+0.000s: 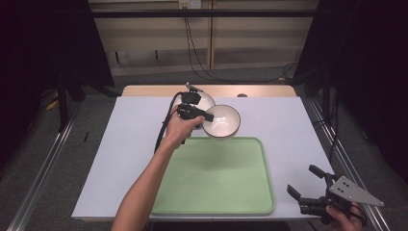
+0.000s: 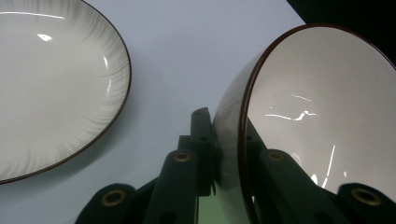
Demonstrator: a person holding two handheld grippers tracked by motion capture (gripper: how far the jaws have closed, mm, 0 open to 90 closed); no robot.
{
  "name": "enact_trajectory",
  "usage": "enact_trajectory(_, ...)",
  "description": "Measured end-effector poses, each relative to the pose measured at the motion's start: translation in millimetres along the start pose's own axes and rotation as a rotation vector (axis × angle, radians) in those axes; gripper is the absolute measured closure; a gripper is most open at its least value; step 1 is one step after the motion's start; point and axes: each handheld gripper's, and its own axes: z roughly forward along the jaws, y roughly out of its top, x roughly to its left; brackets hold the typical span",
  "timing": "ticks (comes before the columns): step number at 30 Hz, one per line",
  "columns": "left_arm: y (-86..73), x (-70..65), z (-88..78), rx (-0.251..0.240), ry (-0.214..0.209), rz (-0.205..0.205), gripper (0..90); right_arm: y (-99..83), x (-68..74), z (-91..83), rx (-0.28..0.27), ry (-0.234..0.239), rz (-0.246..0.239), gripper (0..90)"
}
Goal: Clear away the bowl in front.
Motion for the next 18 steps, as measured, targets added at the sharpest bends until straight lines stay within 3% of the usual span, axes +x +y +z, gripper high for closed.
enact_trajectory(10,0.7,-19.3,22.5,0.025,-0.029,0.016,82.3,-0.2,-0.4,-0.4,0.001,0.004,0.001,1.4)
enact_trajectory(11,0.8,-19.7,24.3,0.040,-0.037,0.035,82.3,-0.3,-0.2,-0.4,0.002,0.005,0.001,1.4)
enact_trajectory(12,0.6,-22.1,27.1,0.040,-0.036,0.025,82.3,-0.3,-0.3,-0.4,0.001,0.005,0.000,1.4)
enact_trajectory(16,1.1,-26.4,35.7,0.072,-0.043,0.052,82.2,-0.5,-0.3,-0.1,0.002,0.004,0.002,1.4)
enact_trajectory(18,0.8,-30.3,40.9,0.070,-0.048,0.038,82.2,-0.5,-0.4,-0.1,0.002,0.002,0.002,1.4)
